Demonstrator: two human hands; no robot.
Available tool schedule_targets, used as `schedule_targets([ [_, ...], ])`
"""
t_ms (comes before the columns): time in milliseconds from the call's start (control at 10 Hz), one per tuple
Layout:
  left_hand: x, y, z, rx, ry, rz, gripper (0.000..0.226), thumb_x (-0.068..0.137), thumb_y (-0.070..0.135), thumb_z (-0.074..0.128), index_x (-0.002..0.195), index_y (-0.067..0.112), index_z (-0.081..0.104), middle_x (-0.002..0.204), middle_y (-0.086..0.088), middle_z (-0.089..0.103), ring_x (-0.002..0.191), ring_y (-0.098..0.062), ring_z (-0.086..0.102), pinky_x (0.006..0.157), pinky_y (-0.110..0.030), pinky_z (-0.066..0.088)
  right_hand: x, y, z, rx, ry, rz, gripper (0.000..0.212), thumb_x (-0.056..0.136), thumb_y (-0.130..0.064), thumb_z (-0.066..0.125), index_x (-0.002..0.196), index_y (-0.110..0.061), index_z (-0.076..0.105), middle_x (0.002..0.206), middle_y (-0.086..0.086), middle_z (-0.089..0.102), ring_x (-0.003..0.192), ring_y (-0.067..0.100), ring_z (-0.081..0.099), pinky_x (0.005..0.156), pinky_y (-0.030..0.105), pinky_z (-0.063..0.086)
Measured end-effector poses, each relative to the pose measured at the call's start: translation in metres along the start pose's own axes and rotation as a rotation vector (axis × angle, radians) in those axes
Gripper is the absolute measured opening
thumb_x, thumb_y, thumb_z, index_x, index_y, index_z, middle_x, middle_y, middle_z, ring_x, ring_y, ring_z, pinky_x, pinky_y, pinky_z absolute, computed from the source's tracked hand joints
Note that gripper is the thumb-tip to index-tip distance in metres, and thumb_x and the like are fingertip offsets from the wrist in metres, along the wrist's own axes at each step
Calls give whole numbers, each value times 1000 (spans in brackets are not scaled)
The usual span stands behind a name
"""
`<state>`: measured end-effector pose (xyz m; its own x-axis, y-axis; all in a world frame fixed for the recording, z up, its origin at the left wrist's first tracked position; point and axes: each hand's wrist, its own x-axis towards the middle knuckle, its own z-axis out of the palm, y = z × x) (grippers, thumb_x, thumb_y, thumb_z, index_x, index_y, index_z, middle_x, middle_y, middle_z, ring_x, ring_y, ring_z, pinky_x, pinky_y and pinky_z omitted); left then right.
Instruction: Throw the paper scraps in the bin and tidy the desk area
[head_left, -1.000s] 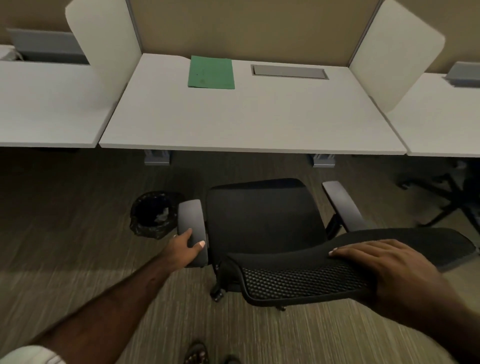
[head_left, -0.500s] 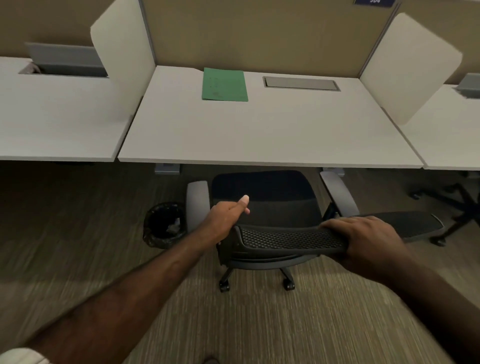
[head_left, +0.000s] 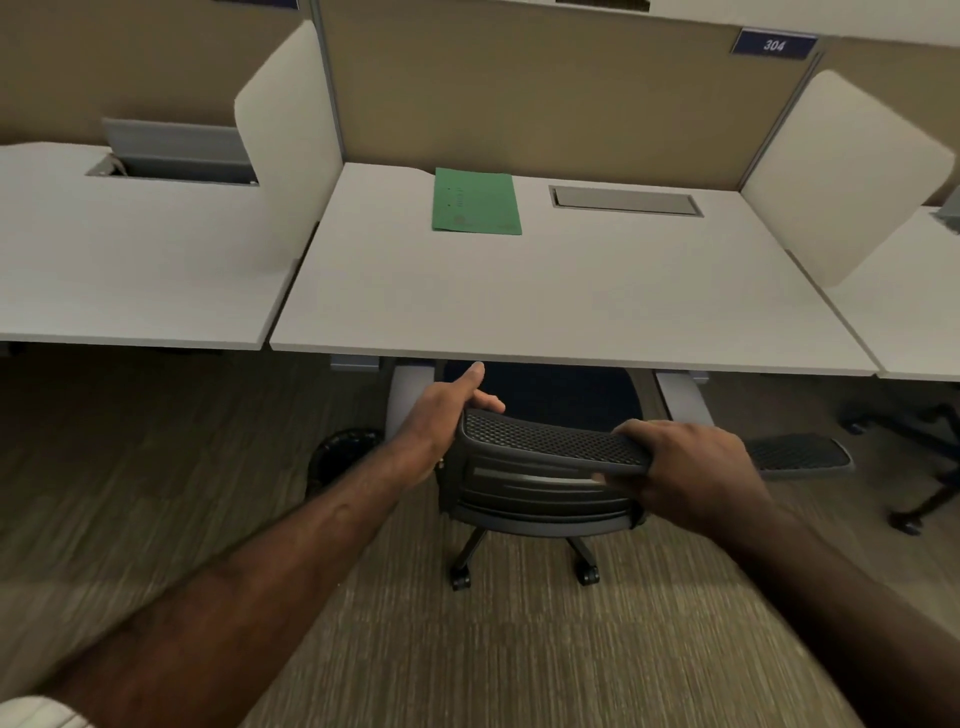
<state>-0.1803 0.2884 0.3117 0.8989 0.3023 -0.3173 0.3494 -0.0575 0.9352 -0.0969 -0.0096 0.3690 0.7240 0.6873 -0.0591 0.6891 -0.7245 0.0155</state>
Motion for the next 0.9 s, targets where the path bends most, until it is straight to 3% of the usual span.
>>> schedule_targets([
  [200, 2, 5, 3, 25, 46, 34, 64, 94, 72, 33, 88, 32, 83, 87, 32, 75, 77, 28, 60, 70, -21, 33, 7, 0, -11, -6, 7, 5, 43, 86, -73, 60, 118, -44, 61, 93, -21, 69, 73, -2, 54, 56, 15, 25],
  [300, 1, 10, 3, 46, 79, 18, 61, 97, 67, 34, 88, 31, 83, 80, 34, 72, 76, 25, 61, 68, -21, 31, 12, -1, -15, 12, -1, 10, 44, 87, -71, 61, 121, -43, 61, 98, -18, 71, 77, 2, 57, 58, 20, 31],
  [400, -1, 16, 1, 67, 123, 1, 58, 98, 64, 36, 86, 31, 83, 81, 28, 66, 84, 8, 58, 68, -20, 31, 14, -3, -16, 8, 22, 16, 45, 87, -72, 61, 120, -42, 62, 98, -16, 72, 77, 5, 58, 57, 20, 34],
  [500, -5, 23, 1, 78, 161, -7, 57, 101, 59, 38, 86, 27, 83, 86, 29, 59, 86, 7, 52, 67, -22, 30, 17, -4, -15, 28, 17, 25, 49, 84, -78, 57, 117, -41, 61, 97, -15, 72, 80, 7, 63, 68, 29, 53],
  [600, -10, 31, 1, 115, 218, -2, 55, 104, 53, 40, 85, 24, 82, 89, 24, 61, 88, 5, 52, 69, -21, 29, 20, -3, -15, 39, 4, 30, 68, 75, -94, 43, 114, -41, 62, 92, -18, 70, 78, 6, 63, 73, 33, 57],
  [700, -19, 36, -1, 149, 267, -17, 52, 103, 51, 43, 88, 20, 82, 92, 16, 67, 90, -1, 58, 80, -29, 39, 20, -7, -14, 56, -25, 5, 92, 62, -109, 29, 113, -41, 62, 92, -20, 67, 79, 4, 61, 74, 33, 53],
  [800, -27, 47, -3, 256, 234, -31, 46, 100, 53, 49, 103, 18, 79, 102, 4, 74, 97, -13, 67, 98, -43, 53, 12, -6, -17, 133, -95, -15, 112, 59, -112, 28, 138, -38, 56, 128, -12, 70, 112, 12, 64, 99, 45, 50],
  [900, -37, 69, 6, 461, 207, 35, 48, 101, 56, 47, 100, 15, 71, 103, -7, 71, 91, -18, 61, 94, -48, 57, 11, 0, -36, 188, -47, -5, 109, 68, -108, 25, 144, -36, 54, 143, -8, 64, 128, 17, 58, 106, 50, 44],
])
